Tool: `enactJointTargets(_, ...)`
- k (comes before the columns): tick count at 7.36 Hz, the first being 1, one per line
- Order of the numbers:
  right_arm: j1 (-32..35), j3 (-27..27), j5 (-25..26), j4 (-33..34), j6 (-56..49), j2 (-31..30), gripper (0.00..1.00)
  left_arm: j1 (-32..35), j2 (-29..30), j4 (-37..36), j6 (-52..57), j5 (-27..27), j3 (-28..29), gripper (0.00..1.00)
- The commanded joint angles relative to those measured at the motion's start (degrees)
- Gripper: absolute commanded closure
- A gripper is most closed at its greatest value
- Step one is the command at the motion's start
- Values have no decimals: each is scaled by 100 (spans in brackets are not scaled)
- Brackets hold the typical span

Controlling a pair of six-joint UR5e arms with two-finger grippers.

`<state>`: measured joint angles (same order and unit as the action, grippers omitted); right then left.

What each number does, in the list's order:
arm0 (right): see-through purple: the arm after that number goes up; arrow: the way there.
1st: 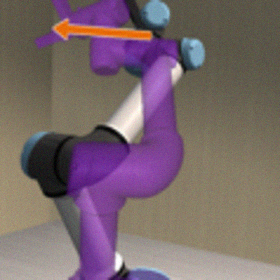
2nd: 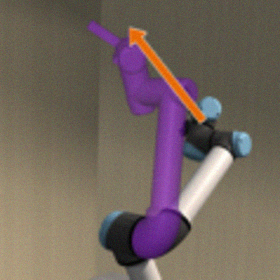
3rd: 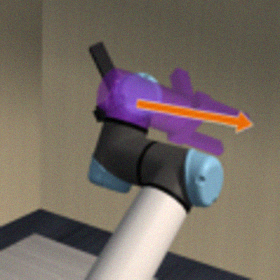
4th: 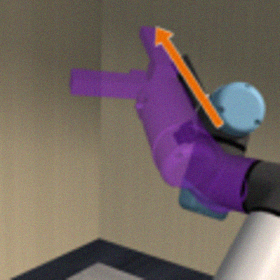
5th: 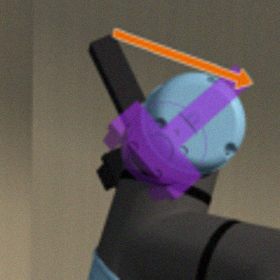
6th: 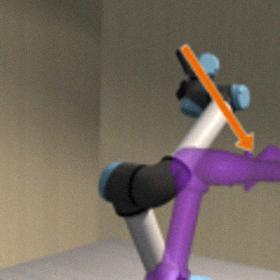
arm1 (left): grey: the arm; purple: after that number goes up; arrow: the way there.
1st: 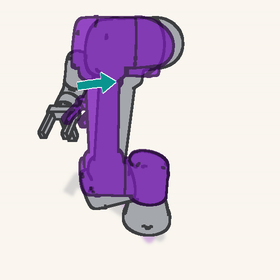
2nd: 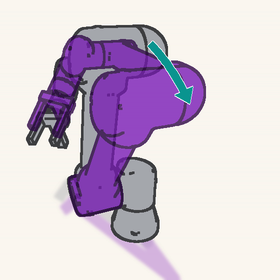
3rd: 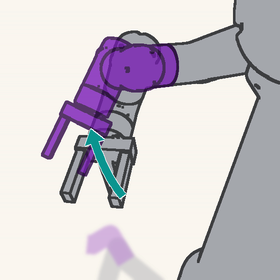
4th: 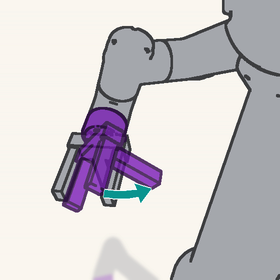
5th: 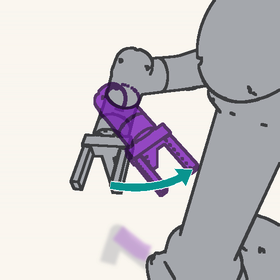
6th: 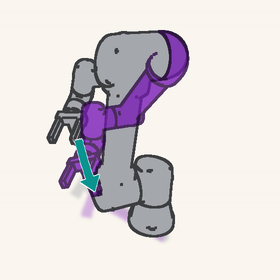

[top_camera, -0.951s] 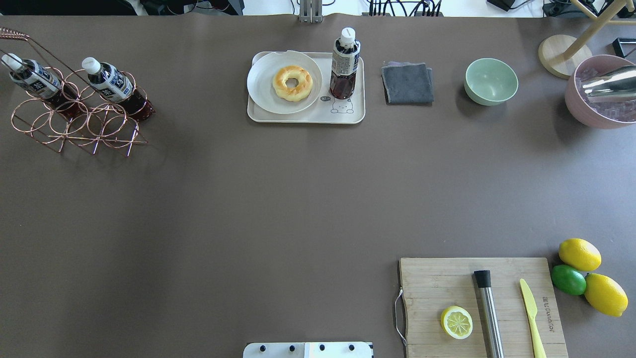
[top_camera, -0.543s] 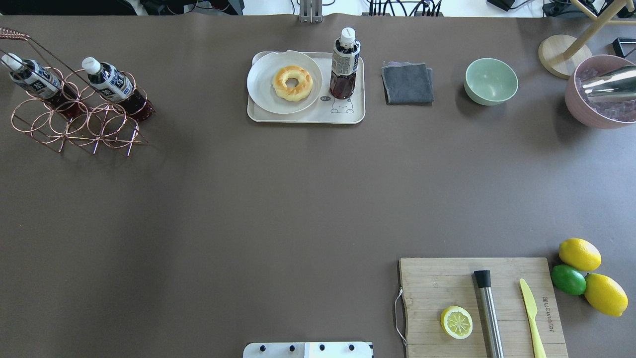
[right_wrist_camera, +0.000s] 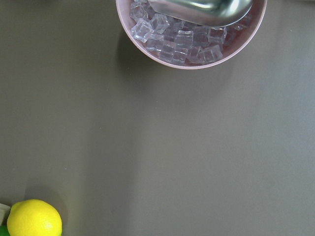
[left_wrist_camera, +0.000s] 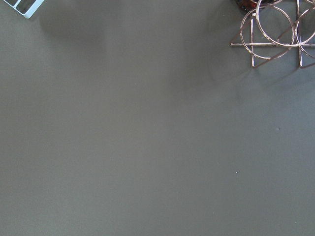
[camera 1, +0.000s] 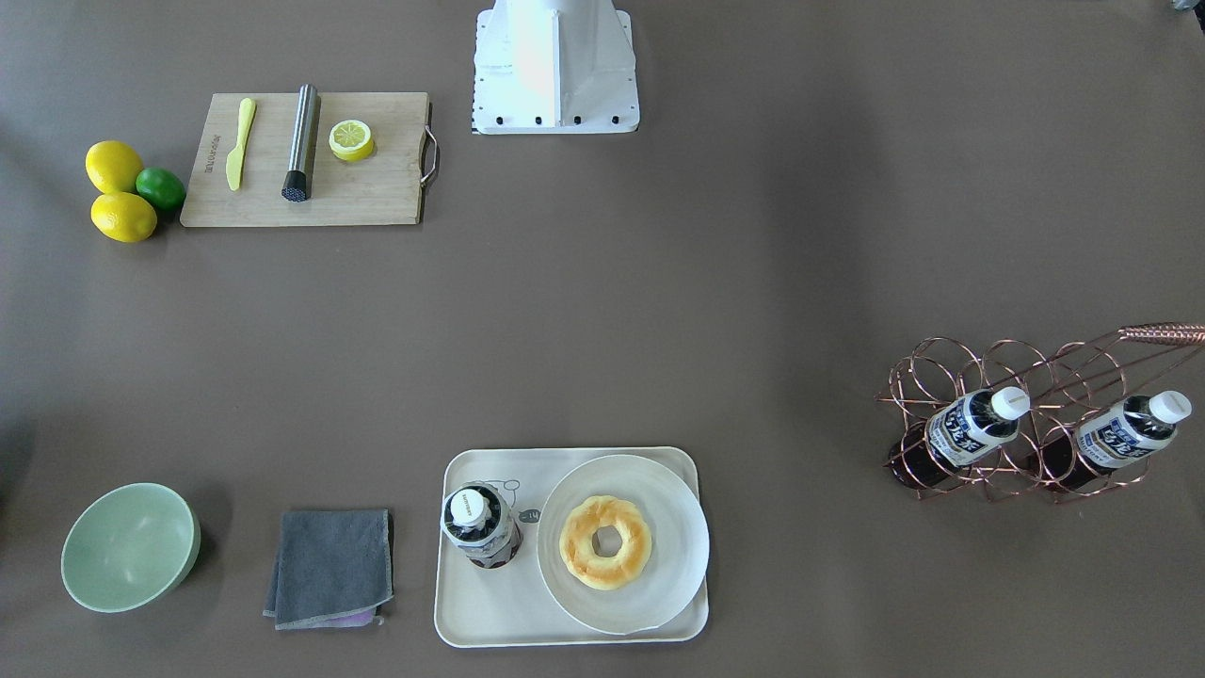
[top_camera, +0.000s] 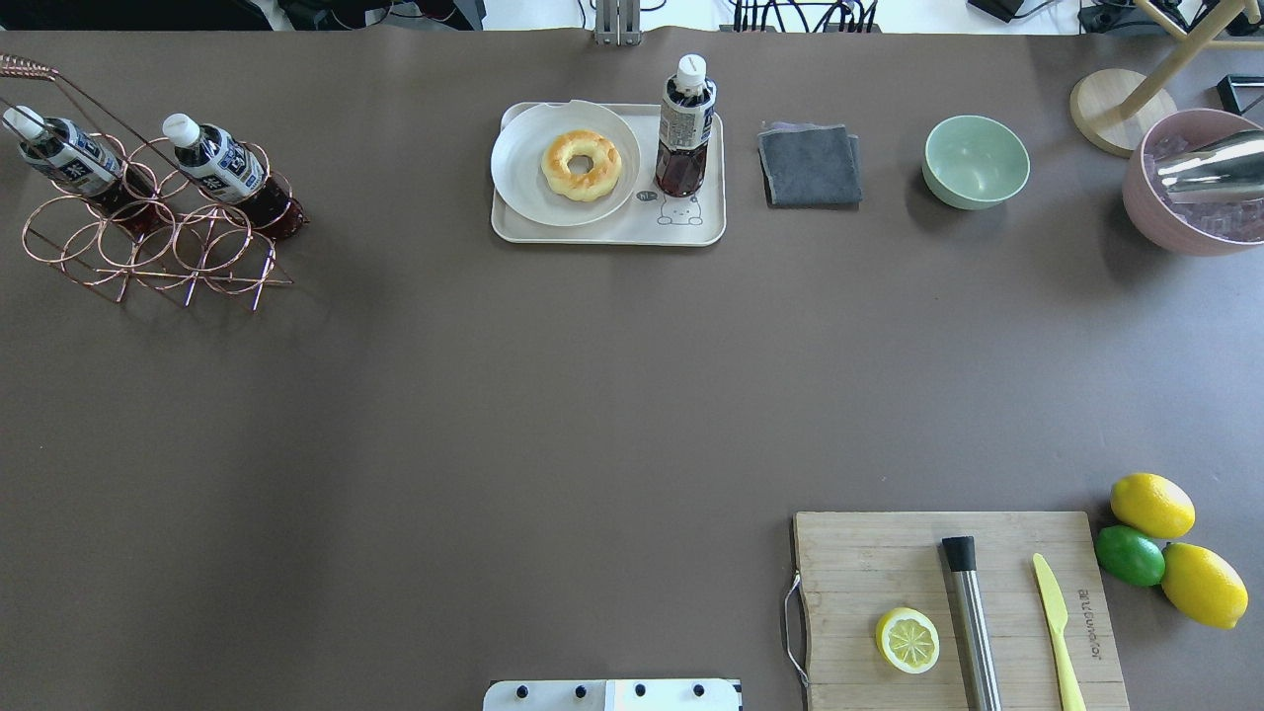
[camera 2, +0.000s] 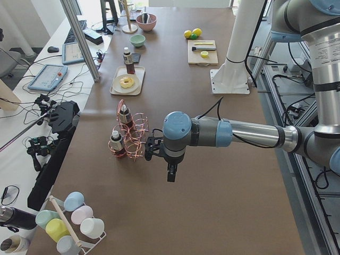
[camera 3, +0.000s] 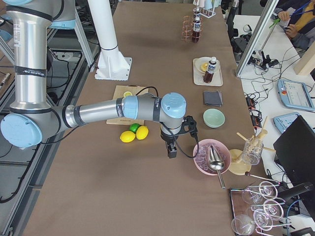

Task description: Place tea on tray

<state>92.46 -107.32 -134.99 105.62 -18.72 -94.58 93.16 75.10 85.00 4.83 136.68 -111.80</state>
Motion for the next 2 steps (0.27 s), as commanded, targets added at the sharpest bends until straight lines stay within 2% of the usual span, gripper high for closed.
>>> enactJointTargets(1,0,0,-1,2,0,-8,0,9,-13,8,-9,-1,-26,3)
enactJointTargets(2,-9,9,-1,2,0,-8,0,9,-22,8,0,-1,-18,3)
